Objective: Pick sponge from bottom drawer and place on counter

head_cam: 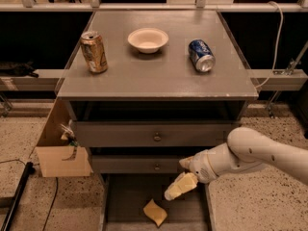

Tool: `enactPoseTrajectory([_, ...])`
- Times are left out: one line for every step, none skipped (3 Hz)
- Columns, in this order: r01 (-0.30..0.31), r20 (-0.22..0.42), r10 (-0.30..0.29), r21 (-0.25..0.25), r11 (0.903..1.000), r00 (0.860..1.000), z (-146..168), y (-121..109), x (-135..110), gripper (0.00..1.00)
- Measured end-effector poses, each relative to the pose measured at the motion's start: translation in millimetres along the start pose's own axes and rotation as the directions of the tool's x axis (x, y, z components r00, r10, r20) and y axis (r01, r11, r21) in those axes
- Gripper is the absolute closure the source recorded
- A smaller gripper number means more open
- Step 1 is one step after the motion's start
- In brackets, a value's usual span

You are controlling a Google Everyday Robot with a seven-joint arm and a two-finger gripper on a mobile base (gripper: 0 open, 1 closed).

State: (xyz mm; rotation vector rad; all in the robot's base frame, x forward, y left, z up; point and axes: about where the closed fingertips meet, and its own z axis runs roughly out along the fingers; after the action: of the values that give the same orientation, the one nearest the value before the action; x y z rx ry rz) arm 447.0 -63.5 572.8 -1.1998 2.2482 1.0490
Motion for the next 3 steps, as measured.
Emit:
enactPoseTrajectory([-0.062, 0.008, 0.062, -0.006, 0.9981, 0.998, 11, 6, 37, 0.00])
enactPoseTrajectory([-0.096, -0.011, 0.096, 0.003, 0.9954, 0.995, 29, -8, 61, 0.00])
enactPoseTrajectory([-0.116, -0.056, 0.118, 0.028, 0.9928, 0.991, 56, -29, 59, 0.00])
